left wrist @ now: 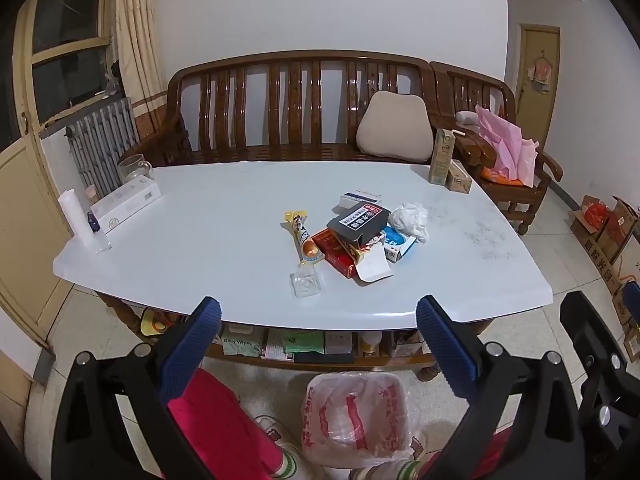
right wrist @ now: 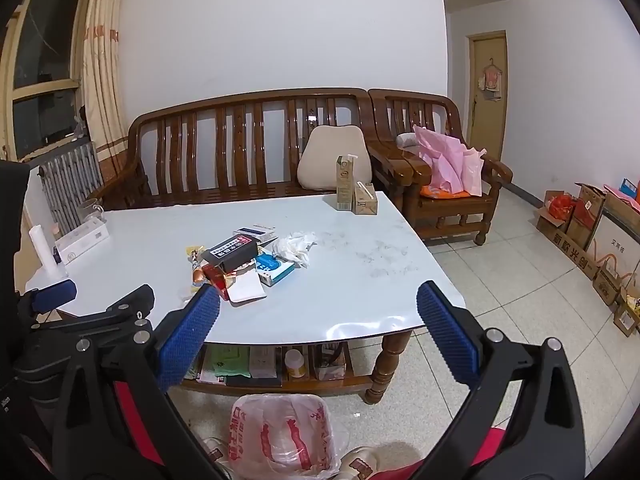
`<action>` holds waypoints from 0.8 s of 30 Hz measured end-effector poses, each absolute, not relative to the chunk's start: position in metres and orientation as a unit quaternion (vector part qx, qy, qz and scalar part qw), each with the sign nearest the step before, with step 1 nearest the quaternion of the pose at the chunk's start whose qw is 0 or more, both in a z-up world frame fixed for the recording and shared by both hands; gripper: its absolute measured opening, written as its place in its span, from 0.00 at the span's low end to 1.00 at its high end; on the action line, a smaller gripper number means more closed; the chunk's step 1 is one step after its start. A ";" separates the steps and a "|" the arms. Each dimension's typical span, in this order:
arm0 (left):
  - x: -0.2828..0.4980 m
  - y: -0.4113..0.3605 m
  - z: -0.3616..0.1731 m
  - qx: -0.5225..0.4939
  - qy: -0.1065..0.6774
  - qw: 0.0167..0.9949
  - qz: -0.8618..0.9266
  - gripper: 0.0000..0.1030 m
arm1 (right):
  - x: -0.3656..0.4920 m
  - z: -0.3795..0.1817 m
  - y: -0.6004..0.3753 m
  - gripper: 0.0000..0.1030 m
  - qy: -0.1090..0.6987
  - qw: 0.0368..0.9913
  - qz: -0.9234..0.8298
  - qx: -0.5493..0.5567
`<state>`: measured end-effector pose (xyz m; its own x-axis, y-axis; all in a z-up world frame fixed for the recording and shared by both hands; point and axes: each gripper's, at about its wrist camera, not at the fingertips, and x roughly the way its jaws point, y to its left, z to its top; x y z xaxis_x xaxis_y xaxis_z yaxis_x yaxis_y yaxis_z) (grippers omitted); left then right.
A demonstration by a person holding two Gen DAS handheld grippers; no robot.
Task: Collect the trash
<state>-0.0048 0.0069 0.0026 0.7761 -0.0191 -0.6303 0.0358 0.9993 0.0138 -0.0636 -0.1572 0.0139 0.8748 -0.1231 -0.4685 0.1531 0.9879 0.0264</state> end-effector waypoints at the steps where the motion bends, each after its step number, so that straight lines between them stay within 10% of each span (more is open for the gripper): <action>1: -0.004 0.006 0.004 0.012 0.335 0.942 -0.014 0.93 | -0.064 0.014 -0.156 0.94 0.240 0.968 -0.071 0.031; 24: -0.007 0.011 0.010 0.004 0.338 0.941 -0.016 0.93 | -0.068 0.019 -0.155 0.94 0.236 0.969 -0.069 0.030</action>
